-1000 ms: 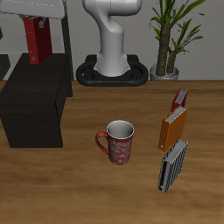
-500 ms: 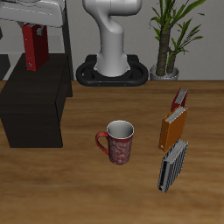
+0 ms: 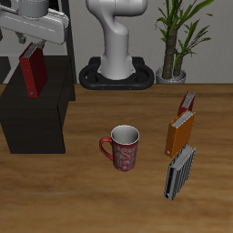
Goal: Place the right red book upright on top of the shelf
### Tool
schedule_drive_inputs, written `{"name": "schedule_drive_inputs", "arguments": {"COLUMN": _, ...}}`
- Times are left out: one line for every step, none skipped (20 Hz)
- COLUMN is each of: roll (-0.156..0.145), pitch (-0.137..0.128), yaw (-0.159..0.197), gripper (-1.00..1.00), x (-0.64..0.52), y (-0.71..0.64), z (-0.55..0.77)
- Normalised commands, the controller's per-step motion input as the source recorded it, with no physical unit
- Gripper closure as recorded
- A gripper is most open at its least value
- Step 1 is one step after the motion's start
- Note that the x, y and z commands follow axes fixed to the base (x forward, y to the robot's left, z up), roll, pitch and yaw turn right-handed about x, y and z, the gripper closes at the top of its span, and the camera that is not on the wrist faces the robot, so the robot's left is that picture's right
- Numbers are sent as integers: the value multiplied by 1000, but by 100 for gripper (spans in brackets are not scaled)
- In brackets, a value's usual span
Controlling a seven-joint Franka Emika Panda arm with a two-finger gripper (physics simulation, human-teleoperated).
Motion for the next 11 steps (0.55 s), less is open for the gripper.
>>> {"name": "schedule_drive_inputs", "arguments": {"roll": -4, "pitch": 10, "yaw": -31, "gripper": -100, "x": 33, "y": -73, "z": -109}}
{"name": "schedule_drive_inputs", "arguments": {"roll": -37, "pitch": 12, "yaw": -32, "gripper": -100, "x": 39, "y": -122, "z": -119}}
{"name": "schedule_drive_inputs", "arguments": {"roll": -36, "pitch": 7, "yaw": -54, "gripper": -100, "x": 4, "y": -89, "z": -96}}
{"name": "schedule_drive_inputs", "arguments": {"roll": 0, "pitch": 0, "yaw": 0, "gripper": -100, "x": -34, "y": 93, "z": 1}}
{"name": "schedule_drive_inputs", "arguments": {"roll": -7, "pitch": 2, "yaw": -31, "gripper": -100, "x": 15, "y": 2, "z": -62}}
{"name": "schedule_drive_inputs", "arguments": {"roll": 2, "pitch": 8, "yaw": -25, "gripper": -100, "x": 43, "y": -33, "z": -121}}
{"name": "schedule_drive_inputs", "arguments": {"roll": 0, "pitch": 0, "yaw": 0, "gripper": -100, "x": -5, "y": 70, "z": -8}}
{"name": "schedule_drive_inputs", "arguments": {"roll": -33, "pitch": -11, "yaw": -1, "gripper": -100, "x": 30, "y": 31, "z": -60}}
{"name": "schedule_drive_inputs", "arguments": {"roll": 1, "pitch": -2, "yaw": -15, "gripper": -100, "x": 12, "y": 68, "z": -12}}
{"name": "schedule_drive_inputs", "arguments": {"roll": 4, "pitch": -1, "yaw": 3, "gripper": -100, "x": 17, "y": 79, "z": -9}}
{"name": "schedule_drive_inputs", "arguments": {"roll": -8, "pitch": -18, "yaw": 21, "gripper": -100, "x": 4, "y": 128, "z": 17}}
